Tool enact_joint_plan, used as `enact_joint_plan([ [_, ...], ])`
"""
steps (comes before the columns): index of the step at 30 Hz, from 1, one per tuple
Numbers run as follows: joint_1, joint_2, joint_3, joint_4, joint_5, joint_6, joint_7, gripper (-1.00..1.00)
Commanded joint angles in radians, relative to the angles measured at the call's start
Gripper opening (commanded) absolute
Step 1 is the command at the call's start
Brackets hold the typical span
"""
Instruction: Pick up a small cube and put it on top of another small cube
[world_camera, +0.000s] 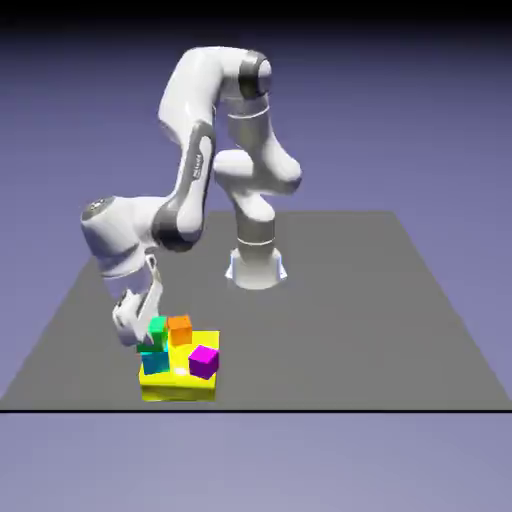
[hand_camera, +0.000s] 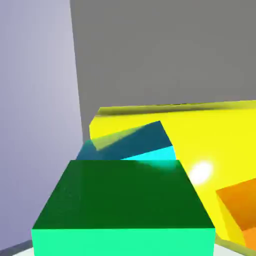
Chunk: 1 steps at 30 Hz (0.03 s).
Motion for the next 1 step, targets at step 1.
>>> enact_joint_plan([
  [1, -0.003, -0.028, -0.006, 0.016, -0.011, -0.044, 0.009, 1.00],
])
